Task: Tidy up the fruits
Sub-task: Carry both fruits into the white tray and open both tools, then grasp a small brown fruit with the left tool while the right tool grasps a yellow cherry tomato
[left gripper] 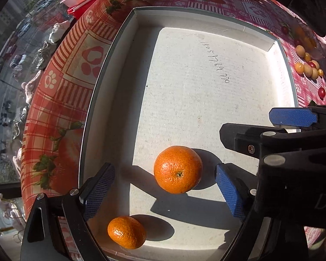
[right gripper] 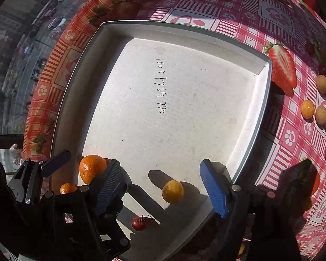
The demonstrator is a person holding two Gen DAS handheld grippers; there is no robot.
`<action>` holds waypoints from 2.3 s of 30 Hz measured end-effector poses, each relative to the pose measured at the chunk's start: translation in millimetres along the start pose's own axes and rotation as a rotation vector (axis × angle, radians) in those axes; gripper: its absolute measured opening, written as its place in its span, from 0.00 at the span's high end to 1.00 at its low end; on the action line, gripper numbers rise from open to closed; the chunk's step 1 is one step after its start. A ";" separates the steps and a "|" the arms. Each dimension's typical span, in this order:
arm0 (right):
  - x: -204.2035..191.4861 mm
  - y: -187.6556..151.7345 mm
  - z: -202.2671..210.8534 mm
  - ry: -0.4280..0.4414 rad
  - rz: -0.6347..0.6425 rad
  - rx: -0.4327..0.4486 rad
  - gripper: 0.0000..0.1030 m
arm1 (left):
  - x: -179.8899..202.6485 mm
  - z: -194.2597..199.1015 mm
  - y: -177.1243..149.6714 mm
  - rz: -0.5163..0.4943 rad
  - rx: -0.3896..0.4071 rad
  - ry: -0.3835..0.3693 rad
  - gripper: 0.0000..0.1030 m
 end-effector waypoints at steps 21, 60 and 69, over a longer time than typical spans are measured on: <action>79.3 -39.4 89.0 -0.034 -0.172 0.095 0.18 | 43.3 55.5 3.9 -0.144 0.072 -0.047 0.09; 209.8 -57.9 68.8 -0.184 -0.239 0.088 0.76 | 211.6 23.2 -3.3 -0.363 0.035 -0.141 0.10; 232.6 -71.1 85.1 -0.119 -0.289 0.121 0.76 | 214.8 17.8 -8.7 -0.309 -0.005 -0.161 0.56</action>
Point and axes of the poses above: each gripper's, at about its wrist camera, not at the fingertips, and z roughly against the way its jaws point, x to its right, y to its top, the point moved 5 cm from there along -z, roughly the way its jaws point, and after that the axes turned 9 degrees about x, right-handed, at the moved point
